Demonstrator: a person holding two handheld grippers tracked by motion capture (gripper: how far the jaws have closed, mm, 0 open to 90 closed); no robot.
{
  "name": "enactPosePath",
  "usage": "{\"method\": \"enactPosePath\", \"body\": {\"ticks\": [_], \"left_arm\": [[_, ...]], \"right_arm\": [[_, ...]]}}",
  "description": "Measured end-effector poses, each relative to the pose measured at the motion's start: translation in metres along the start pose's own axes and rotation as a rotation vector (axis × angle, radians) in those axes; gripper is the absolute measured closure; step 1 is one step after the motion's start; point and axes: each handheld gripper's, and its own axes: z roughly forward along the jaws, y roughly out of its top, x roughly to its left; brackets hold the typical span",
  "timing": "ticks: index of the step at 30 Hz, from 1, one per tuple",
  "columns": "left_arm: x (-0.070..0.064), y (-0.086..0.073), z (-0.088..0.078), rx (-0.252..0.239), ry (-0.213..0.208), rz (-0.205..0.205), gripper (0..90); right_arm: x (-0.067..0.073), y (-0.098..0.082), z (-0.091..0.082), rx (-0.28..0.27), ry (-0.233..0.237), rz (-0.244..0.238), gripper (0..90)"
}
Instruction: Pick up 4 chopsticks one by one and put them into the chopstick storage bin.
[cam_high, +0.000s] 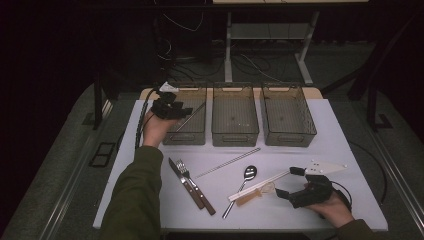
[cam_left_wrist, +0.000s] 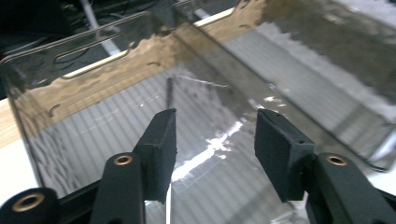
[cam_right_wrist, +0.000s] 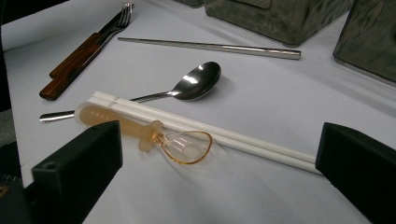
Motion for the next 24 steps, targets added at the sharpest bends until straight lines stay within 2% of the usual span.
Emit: {"method": "enactPosePath", "body": {"ticks": [6, 9, 18, 24], "left_arm": [[-0.02, -0.001, -0.016, -0.018, -0.036, 0.041, 40.7], [-0.031, -0.004, -0.021, -0.012, -0.048, 0.078, 39.0], [-0.058, -0.023, -0.021, -0.02, -0.143, 0.093, 34.6], [-0.075, -0.036, -0.015, -0.035, -0.179, 0.099, 32.2]], "right_arm": [[0.0, 0.0, 0.001, 0.005, -0.001, -0.003, 0.8], [0.0, -0.001, 0.001, 0.015, 0.002, -0.002, 0.8], [0.0, -0.001, 0.003, 0.023, 0.003, 0.0, 0.8], [0.0, -0.001, 0.004, 0.025, -0.001, 0.003, 0.8]]}}
